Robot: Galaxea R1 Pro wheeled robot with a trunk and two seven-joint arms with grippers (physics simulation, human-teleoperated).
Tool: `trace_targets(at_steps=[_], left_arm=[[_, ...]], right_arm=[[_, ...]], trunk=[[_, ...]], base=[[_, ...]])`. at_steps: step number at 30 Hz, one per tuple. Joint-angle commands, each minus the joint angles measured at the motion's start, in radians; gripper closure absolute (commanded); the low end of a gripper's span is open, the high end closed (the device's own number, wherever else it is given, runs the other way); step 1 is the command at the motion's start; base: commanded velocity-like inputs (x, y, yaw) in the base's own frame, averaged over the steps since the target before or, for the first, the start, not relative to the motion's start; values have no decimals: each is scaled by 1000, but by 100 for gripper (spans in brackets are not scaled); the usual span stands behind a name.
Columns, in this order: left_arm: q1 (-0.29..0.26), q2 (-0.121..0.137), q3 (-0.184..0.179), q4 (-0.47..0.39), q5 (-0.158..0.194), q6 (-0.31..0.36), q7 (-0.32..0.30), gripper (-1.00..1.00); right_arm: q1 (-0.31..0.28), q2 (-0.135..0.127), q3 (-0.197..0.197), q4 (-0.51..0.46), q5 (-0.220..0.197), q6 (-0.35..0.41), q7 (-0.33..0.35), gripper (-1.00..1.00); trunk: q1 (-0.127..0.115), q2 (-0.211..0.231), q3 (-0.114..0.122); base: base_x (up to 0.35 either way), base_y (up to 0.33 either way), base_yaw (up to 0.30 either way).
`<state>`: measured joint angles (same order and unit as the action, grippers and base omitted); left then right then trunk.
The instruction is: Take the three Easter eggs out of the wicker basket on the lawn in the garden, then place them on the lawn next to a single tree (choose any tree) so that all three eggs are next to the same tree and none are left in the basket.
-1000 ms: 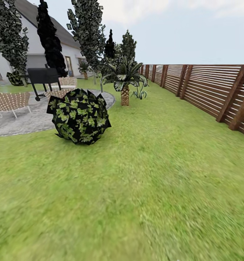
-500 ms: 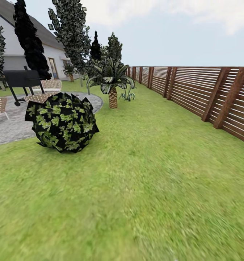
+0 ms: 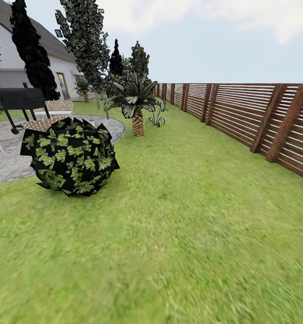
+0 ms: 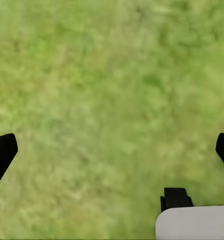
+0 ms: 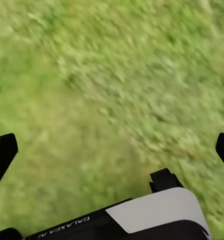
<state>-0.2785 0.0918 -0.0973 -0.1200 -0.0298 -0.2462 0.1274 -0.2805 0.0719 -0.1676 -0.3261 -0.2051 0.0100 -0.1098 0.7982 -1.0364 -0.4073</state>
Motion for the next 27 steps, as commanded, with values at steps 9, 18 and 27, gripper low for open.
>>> trace_targets(at_steps=[9, 18, 27], left_arm=[[-1, 0, -9, 1, -4, -4, 8, -100], [-1, 0, -10, 1, -4, -4, 8, -100], [-1, 0, -10, 2, -5, -4, 8, -100]], right_arm=[[0, 0, -1, 1, -15, -28, -4, -100], [0, 0, -2, 1, -16, -37, -4, -100], [0, 0, -1, 1, -16, -38, -4, -100]], trunk=[[1, -1, -1], [1, -1, 1], [1, -1, 11]], base=[[332, 0, 0], [332, 0, -29], [332, 0, -197]])
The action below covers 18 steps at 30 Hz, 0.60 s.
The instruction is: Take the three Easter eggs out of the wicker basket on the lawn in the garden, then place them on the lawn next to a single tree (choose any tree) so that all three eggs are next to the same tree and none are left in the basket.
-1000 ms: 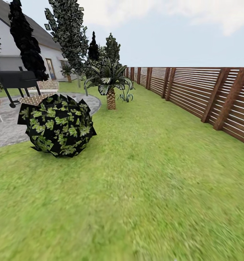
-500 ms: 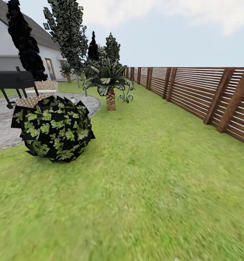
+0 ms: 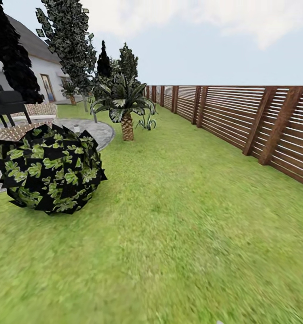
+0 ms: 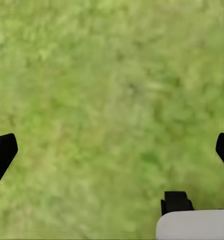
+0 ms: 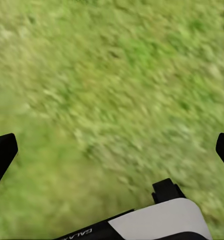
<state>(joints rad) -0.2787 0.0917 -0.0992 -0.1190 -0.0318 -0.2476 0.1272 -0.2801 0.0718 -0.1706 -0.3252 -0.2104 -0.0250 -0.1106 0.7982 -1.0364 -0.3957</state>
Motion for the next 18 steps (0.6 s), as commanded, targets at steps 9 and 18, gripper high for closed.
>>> trace_targets(at_steps=[9, 18], left_arm=[[0, 0, -9, 0, -3, -2, 8, -100], [0, 0, -8, 3, -5, -32, 8, -100]], right_arm=[[-1, 2, 2, 1, -11, -3, -3, -100], [-1, 2, 3, 2, -9, -3, -3, -100]], trunk=[[1, -1, 10], [1, -1, 20]], base=[[332, 0, -211], [332, 0, -209]])
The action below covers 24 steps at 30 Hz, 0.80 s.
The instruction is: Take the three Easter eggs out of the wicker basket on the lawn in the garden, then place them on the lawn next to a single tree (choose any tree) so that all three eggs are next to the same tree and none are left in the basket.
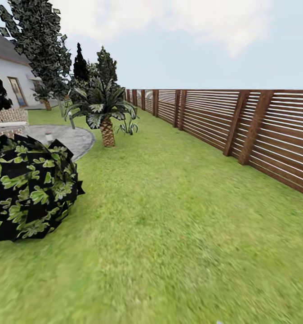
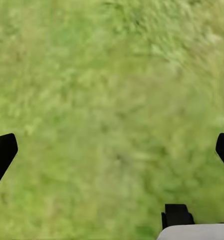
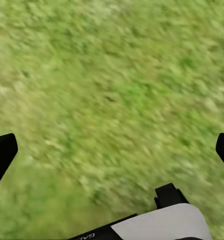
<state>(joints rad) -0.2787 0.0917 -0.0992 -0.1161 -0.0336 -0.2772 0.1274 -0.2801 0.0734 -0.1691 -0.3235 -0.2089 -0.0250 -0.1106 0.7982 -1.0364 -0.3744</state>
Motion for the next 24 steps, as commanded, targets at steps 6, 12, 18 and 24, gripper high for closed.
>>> trace_targets(at_steps=[6, 12, 18, 24], left_arm=[[0, 0, -8, 1, -3, -6, 9, -100], [0, 0, -8, 1, -3, -7, 9, -100], [0, 0, -8, 1, -3, -7, 9, -100], [0, 0, -8, 1, -3, -7, 9, -100]], right_arm=[[-1, 0, 3, 0, -10, -3, -3, -100], [-1, 0, 3, 0, -10, -3, -3, -100], [-1, 0, 3, 0, -8, -3, -3, -100], [-1, 0, 3, 0, -8, -3, -3, -100]], trunk=[[1, -1, 6], [1, -1, 13], [1, -1, 19], [1, -1, 20]], base=[[332, 0, -189], [332, 0, -174], [332, 0, -139], [332, 0, -28]])
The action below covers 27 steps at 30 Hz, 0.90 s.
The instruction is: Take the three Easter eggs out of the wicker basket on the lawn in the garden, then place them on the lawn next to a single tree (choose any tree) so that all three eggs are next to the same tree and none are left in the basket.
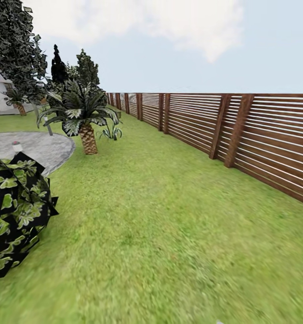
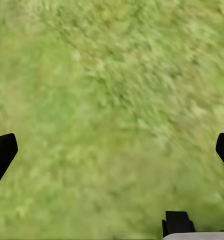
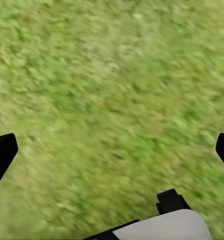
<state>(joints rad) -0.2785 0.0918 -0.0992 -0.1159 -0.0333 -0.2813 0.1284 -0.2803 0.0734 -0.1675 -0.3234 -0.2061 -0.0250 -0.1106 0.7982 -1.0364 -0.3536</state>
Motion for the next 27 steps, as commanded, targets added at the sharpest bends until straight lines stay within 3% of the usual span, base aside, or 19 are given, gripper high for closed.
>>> trace_targets(at_steps=[1, 27], left_arm=[[-1, 0, -8, 1, -4, -3, 8, -100], [-1, 0, -8, 1, -5, -3, 8, -100]], right_arm=[[0, 0, 2, 0, -10, -3, -3, -100], [0, 0, 2, 0, -12, -3, -3, -100]], trunk=[[1, -1, -1], [1, -1, -1]], base=[[332, 0, -4], [332, 0, 0]])
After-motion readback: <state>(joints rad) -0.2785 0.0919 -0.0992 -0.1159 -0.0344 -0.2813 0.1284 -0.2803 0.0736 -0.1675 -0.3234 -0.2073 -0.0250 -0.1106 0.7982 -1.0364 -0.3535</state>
